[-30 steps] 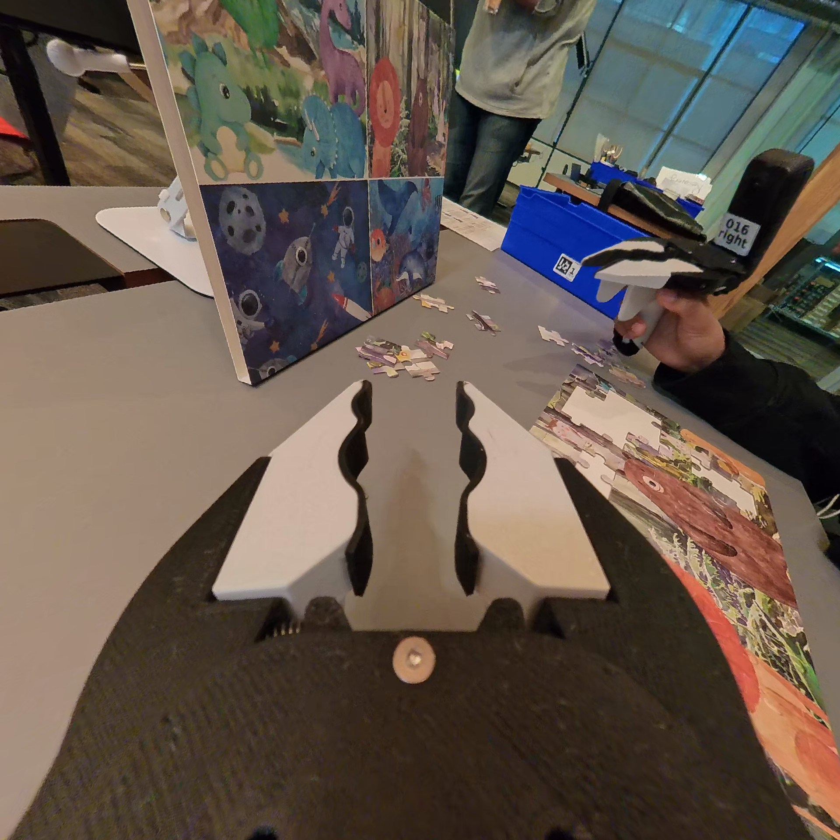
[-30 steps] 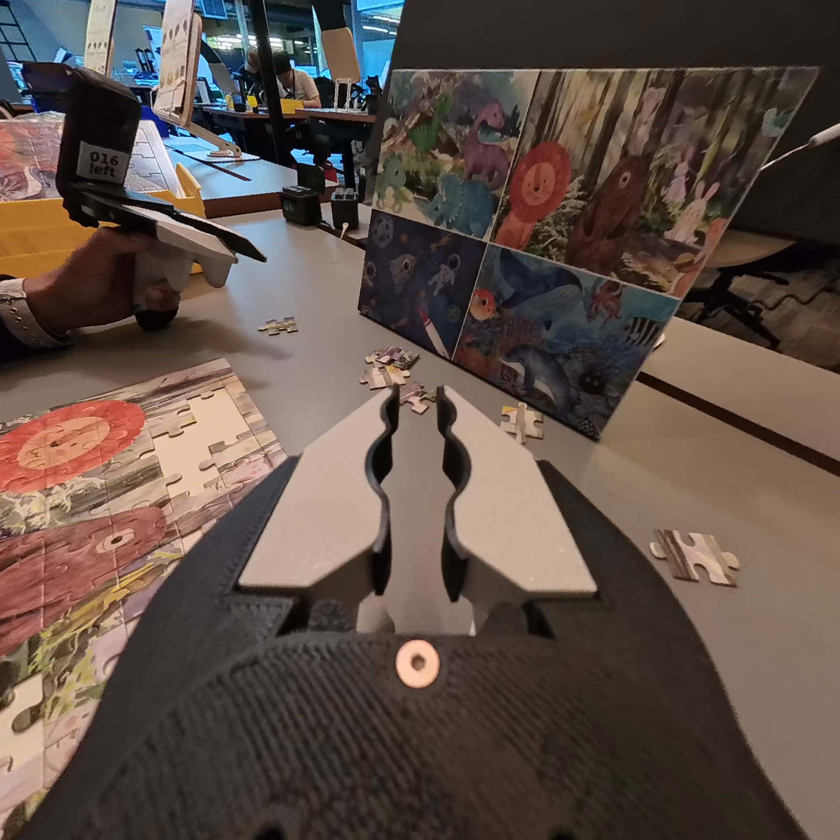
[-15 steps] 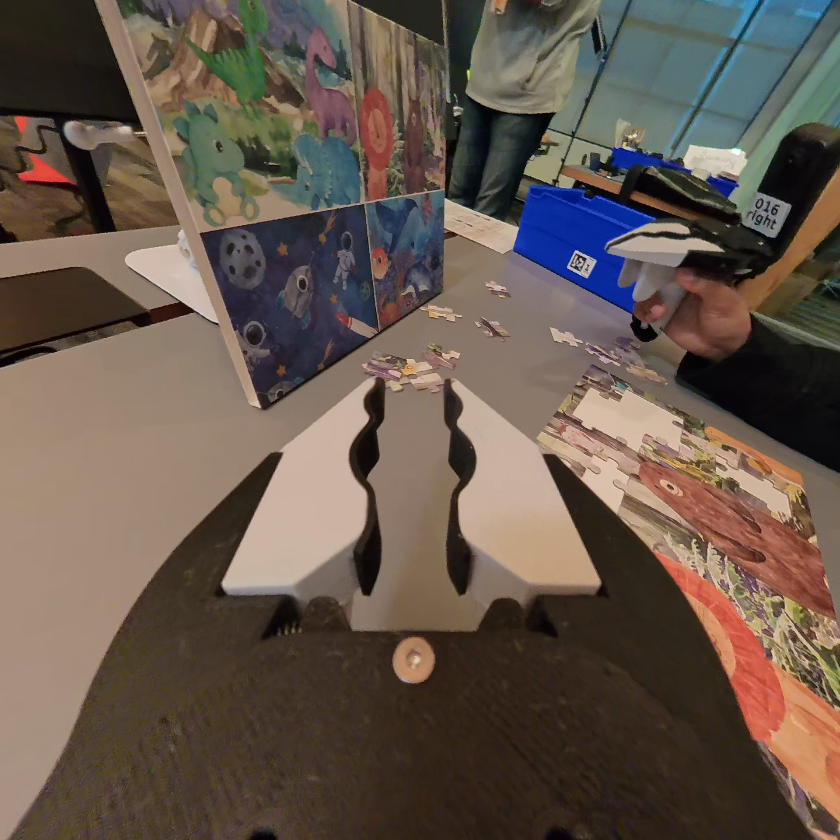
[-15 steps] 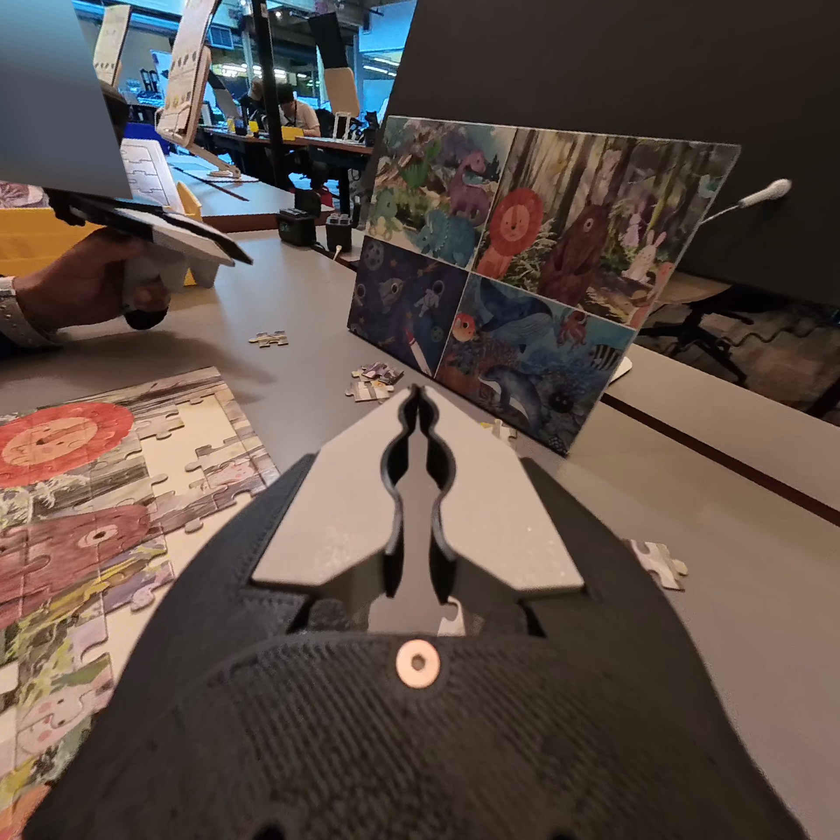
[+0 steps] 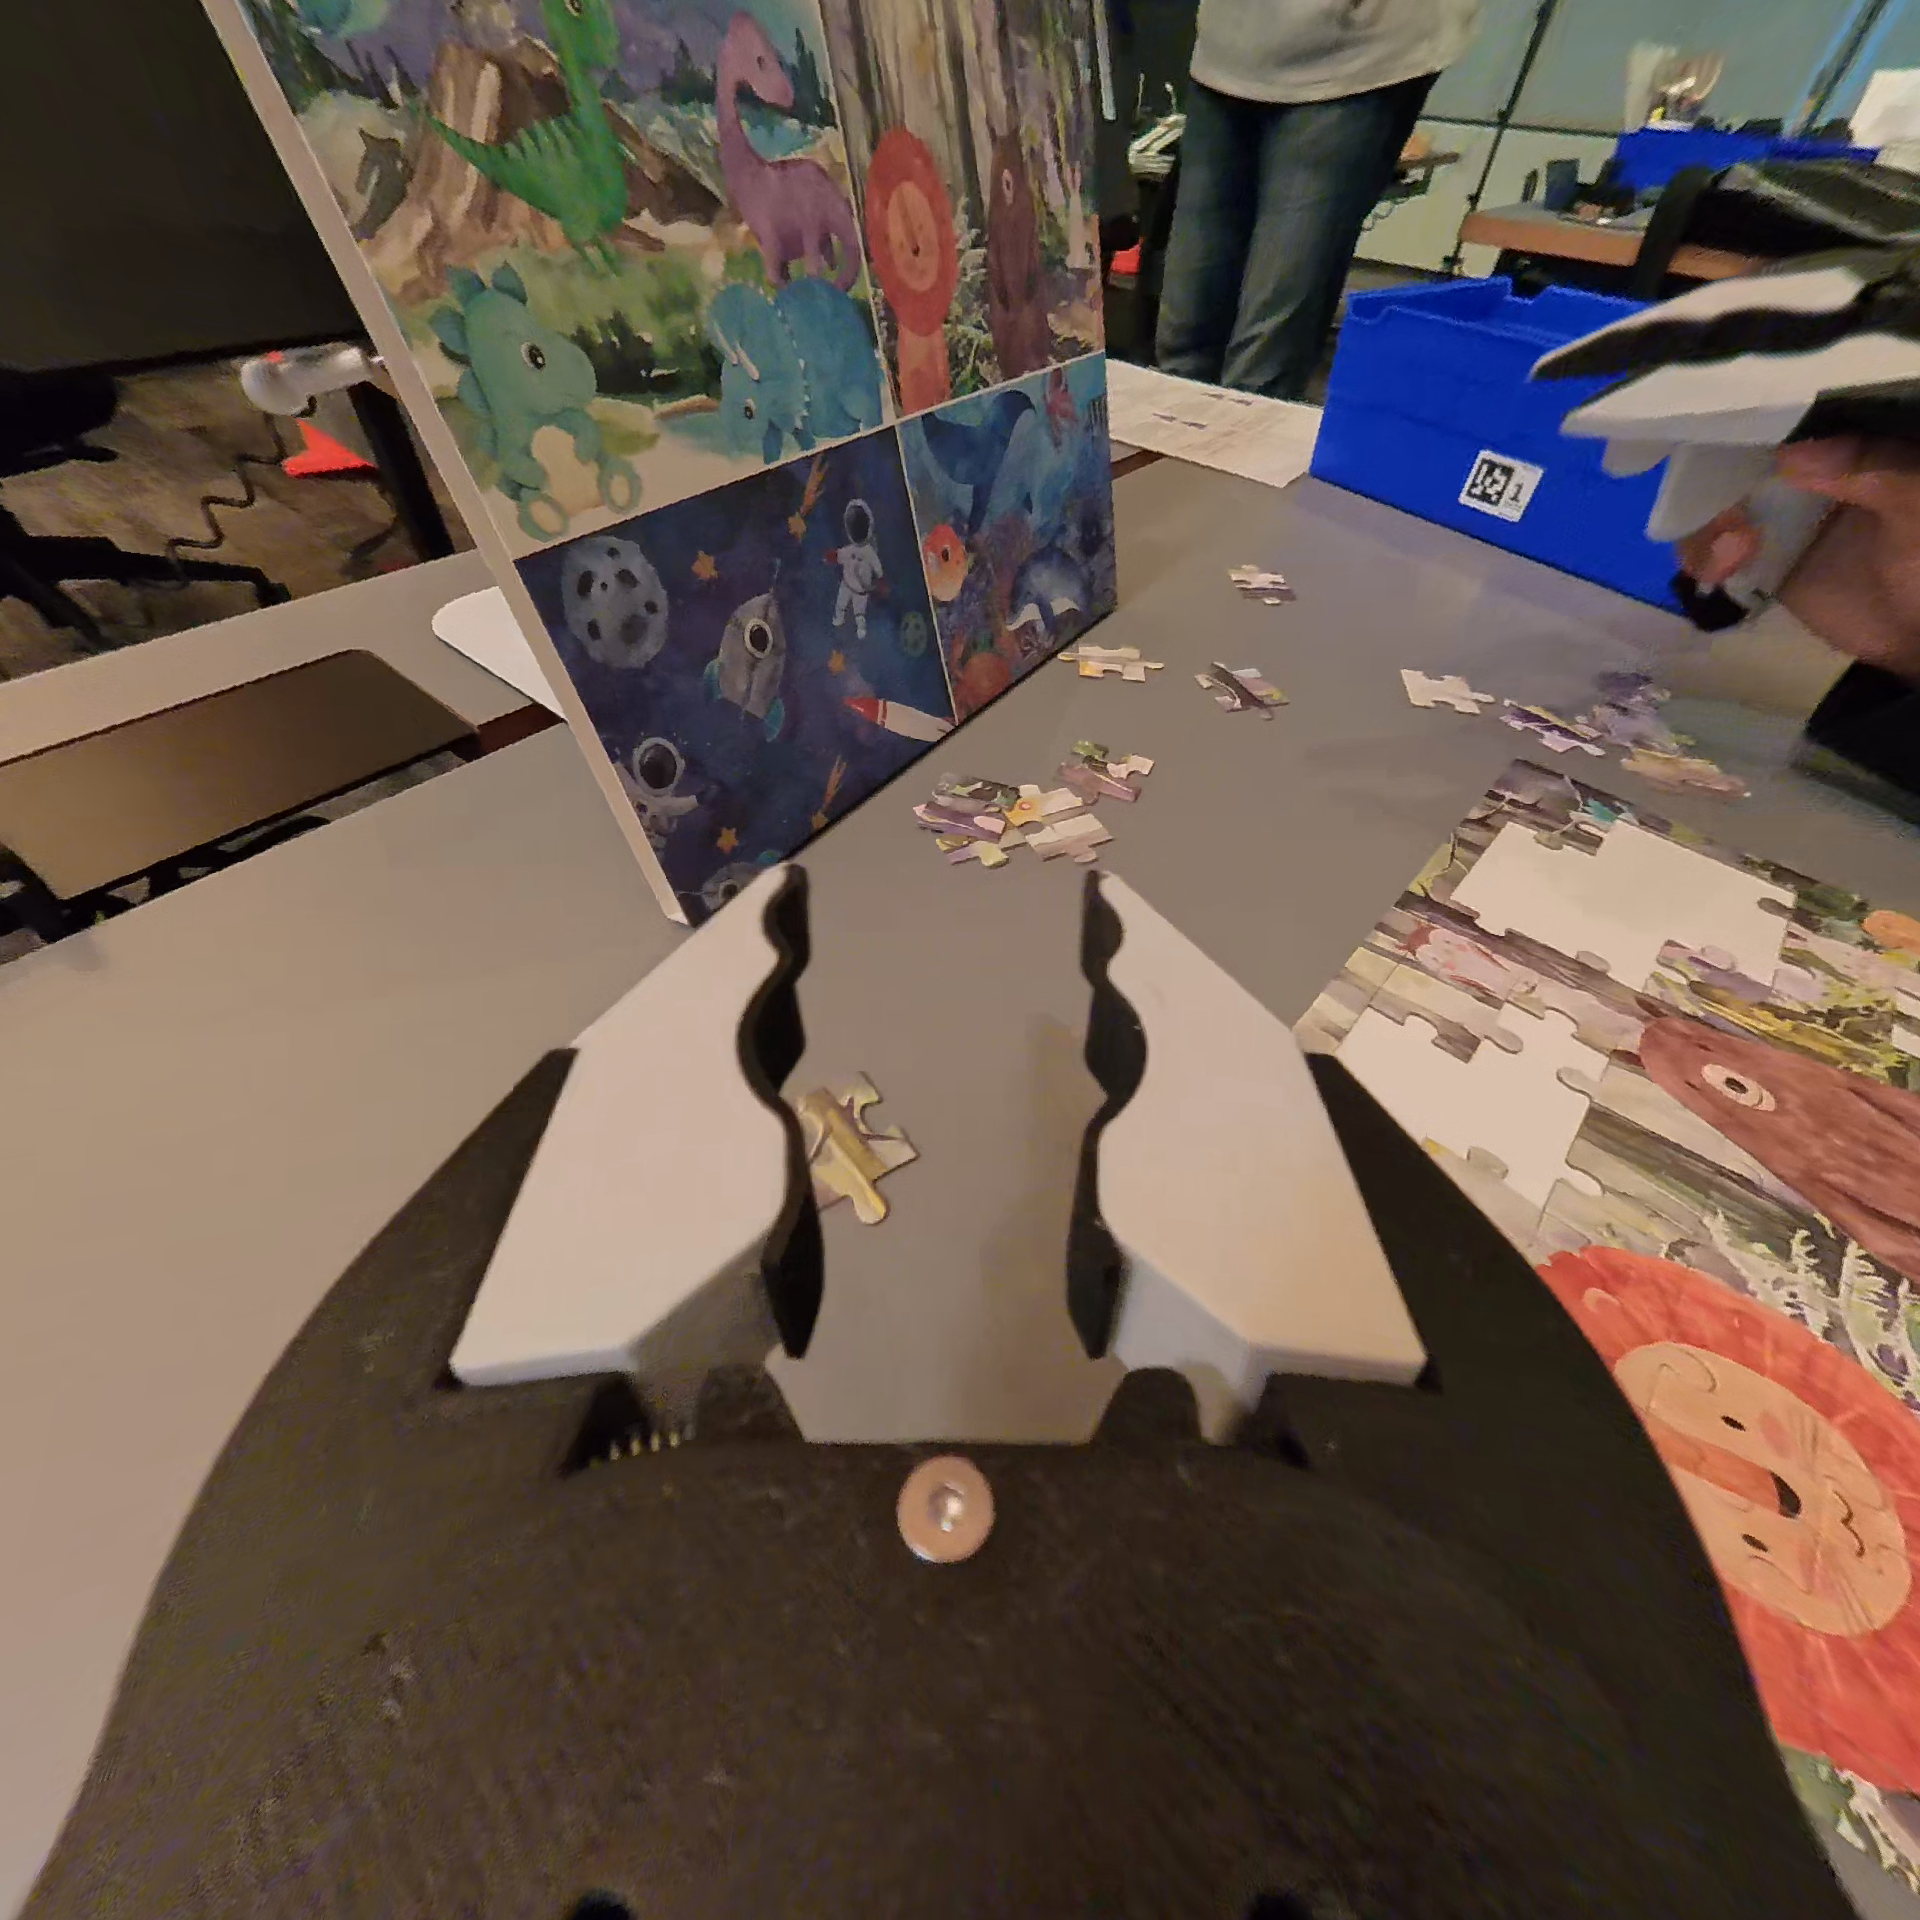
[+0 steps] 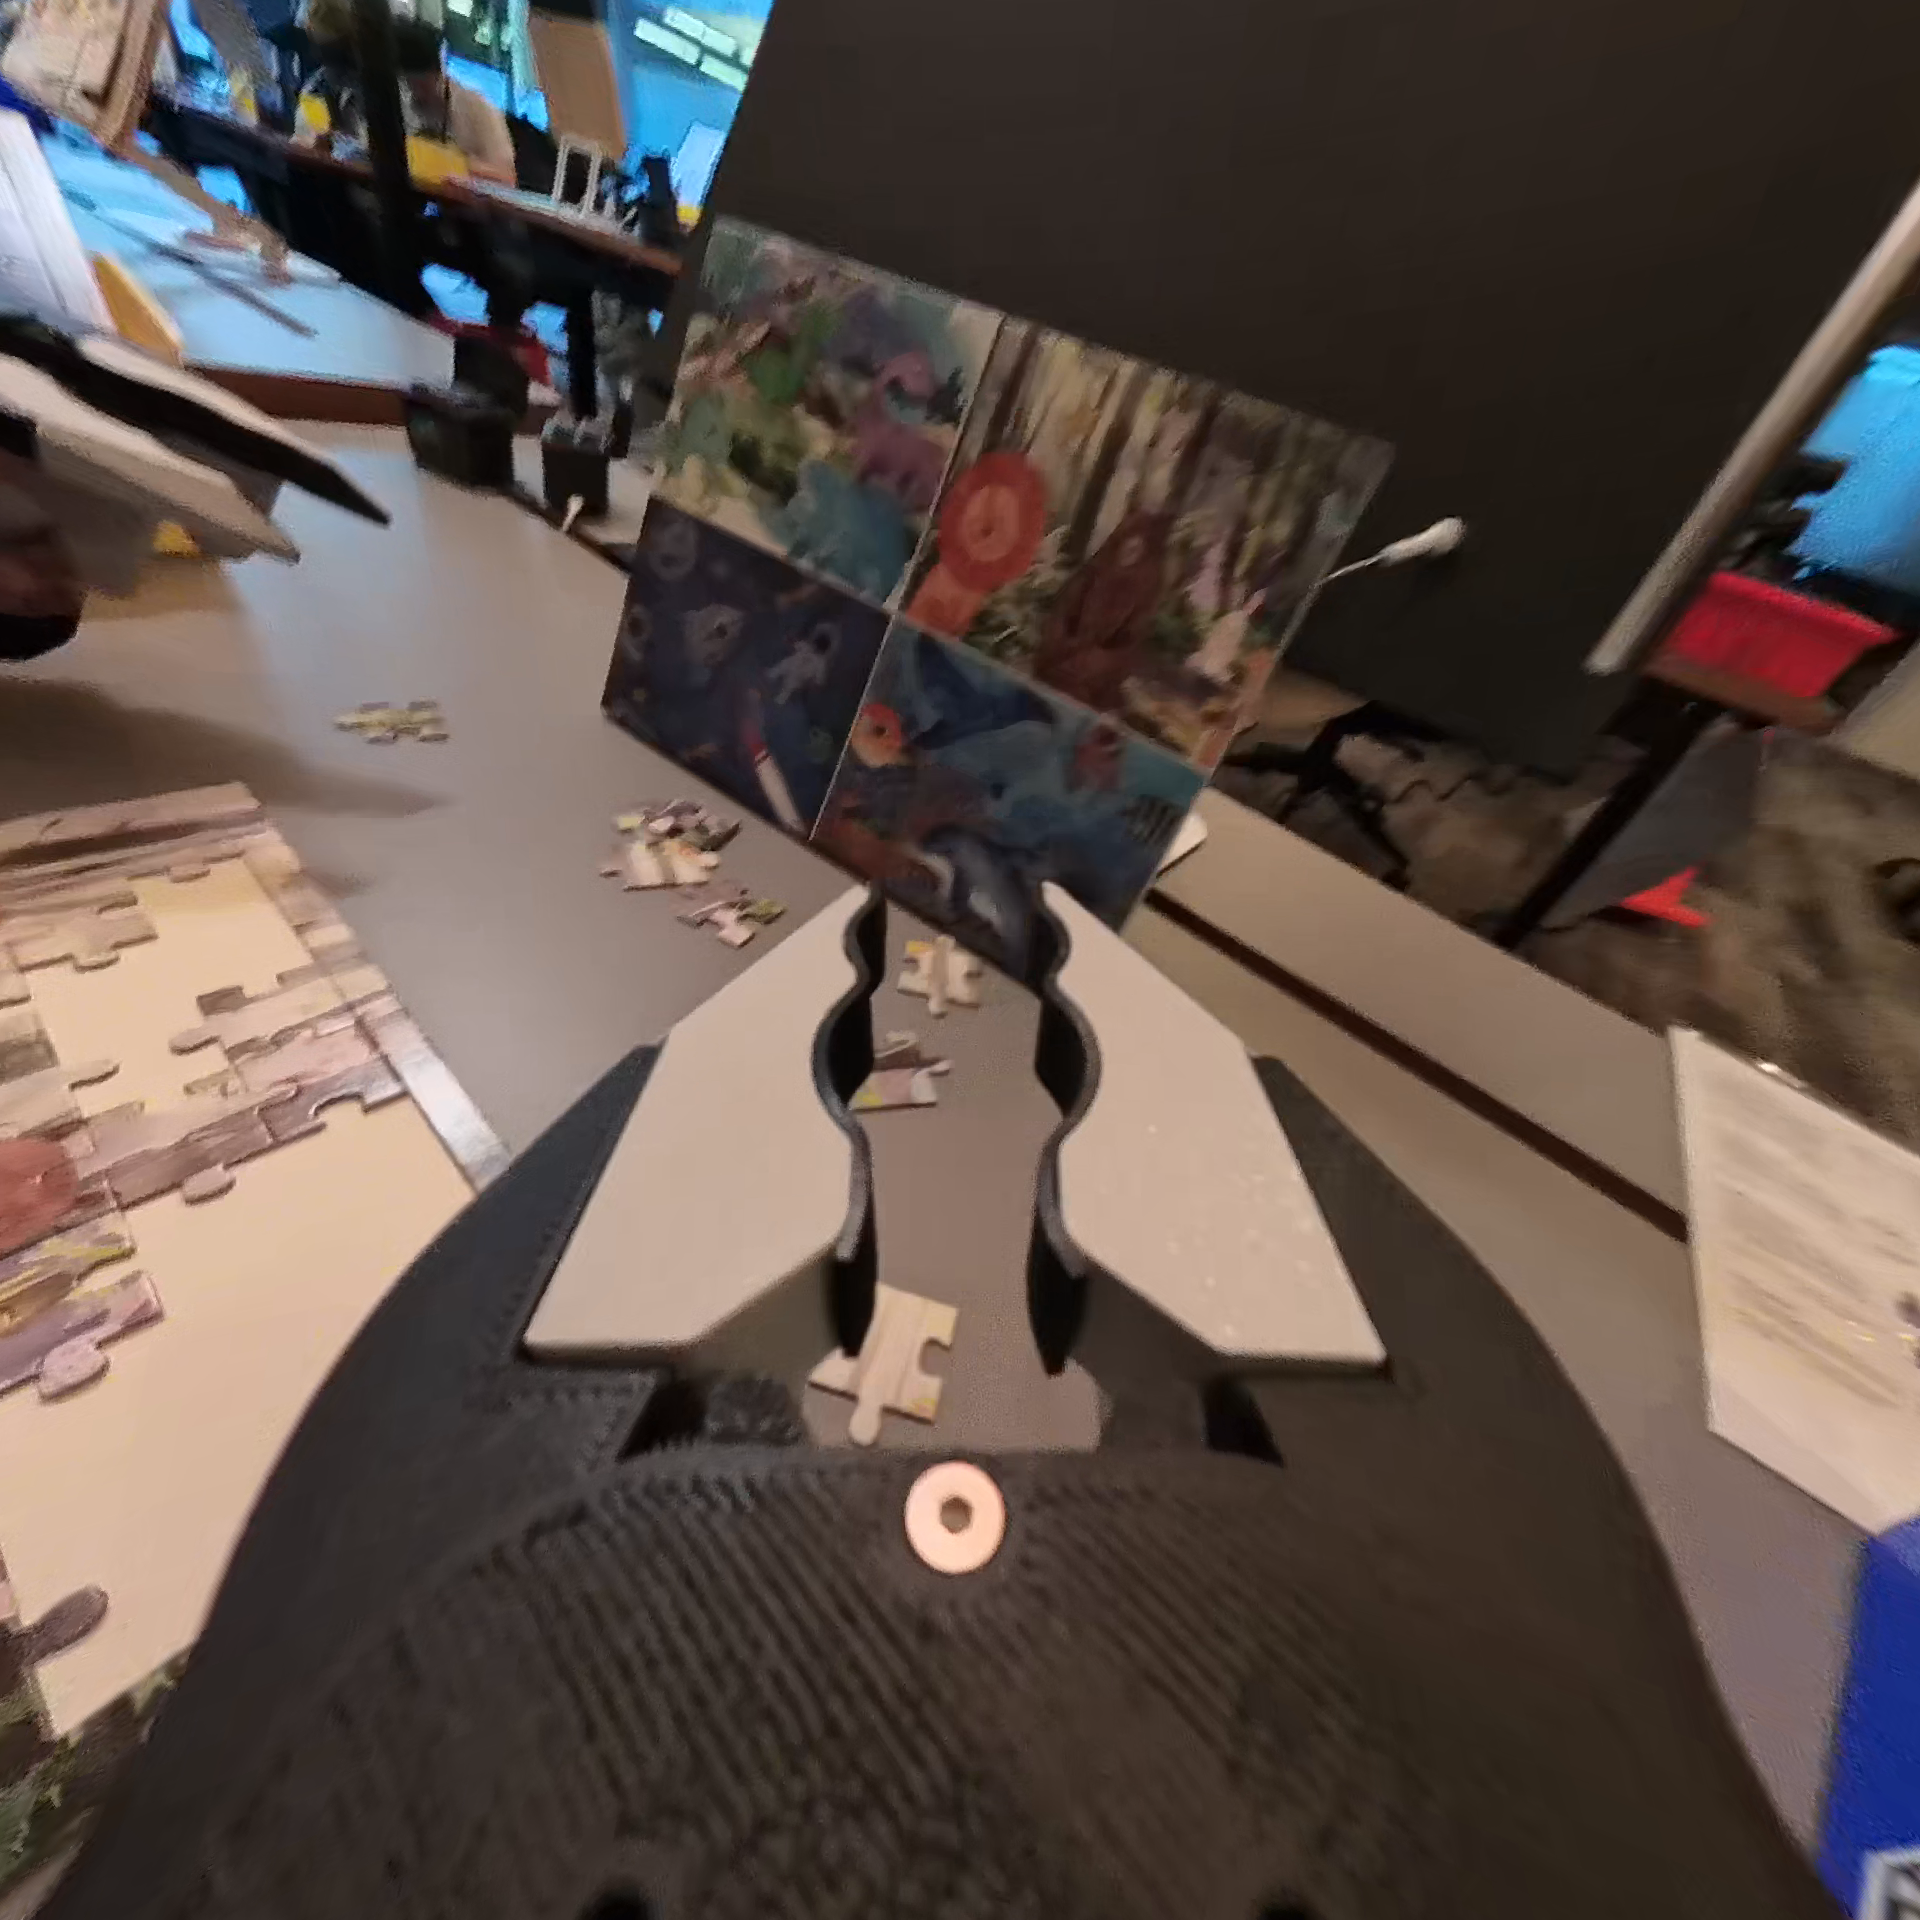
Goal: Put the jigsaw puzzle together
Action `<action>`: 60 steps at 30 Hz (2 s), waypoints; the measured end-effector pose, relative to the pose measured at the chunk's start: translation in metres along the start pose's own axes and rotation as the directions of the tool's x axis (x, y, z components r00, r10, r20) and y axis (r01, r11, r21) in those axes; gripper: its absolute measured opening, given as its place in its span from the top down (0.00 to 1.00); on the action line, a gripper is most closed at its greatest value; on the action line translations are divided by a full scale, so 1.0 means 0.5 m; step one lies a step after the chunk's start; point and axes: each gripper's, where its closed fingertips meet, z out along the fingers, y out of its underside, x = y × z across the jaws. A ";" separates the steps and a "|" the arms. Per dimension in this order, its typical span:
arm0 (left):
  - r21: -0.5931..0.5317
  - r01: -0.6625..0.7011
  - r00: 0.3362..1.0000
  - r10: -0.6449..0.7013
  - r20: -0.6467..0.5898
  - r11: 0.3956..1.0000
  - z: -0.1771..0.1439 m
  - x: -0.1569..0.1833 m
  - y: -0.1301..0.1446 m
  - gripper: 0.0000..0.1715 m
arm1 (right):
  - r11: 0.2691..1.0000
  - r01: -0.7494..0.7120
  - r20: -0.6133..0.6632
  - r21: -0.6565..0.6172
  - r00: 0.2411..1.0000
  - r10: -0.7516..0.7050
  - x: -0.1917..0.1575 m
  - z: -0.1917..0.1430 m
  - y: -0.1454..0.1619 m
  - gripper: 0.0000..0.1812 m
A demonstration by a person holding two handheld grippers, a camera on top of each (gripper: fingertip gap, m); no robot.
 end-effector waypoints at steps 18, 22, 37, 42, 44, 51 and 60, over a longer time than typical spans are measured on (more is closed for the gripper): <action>0.014 -0.046 0.999 0.046 0.014 0.999 -0.003 0.003 -0.002 0.51 | 0.994 -0.048 0.127 0.098 0.991 0.035 -0.054 0.007 -0.030 0.67; 0.016 -0.057 0.998 0.057 0.023 0.998 -0.004 0.003 -0.004 0.51 | 0.983 -0.093 0.119 0.160 0.990 0.075 -0.043 -0.001 -0.047 0.60; 0.151 -0.151 0.955 0.105 0.276 0.977 -0.045 -0.056 -0.053 0.25 | 0.923 -0.289 0.215 0.256 0.947 0.237 -0.042 -0.016 -0.080 0.53; 0.152 -0.246 0.915 0.178 0.363 0.957 -0.059 -0.057 -0.069 0.25 | 0.958 -0.226 0.183 0.175 0.964 0.194 -0.055 0.008 -0.049 0.53; 0.144 -0.218 0.922 0.155 0.354 0.965 -0.055 -0.060 -0.062 0.25 | 0.964 -0.214 0.182 0.157 0.966 0.185 -0.060 0.015 -0.041 0.53; 0.234 -0.259 0.946 0.197 0.258 0.937 -0.095 -0.020 -0.088 1.00 | 0.974 -0.189 0.173 0.127 0.971 0.166 -0.066 0.022 -0.031 0.55; 0.152 -0.222 0.938 0.168 0.304 0.963 -0.078 -0.046 -0.064 1.00 | 0.980 -0.198 0.080 0.014 0.977 0.196 -0.039 0.037 0.018 0.63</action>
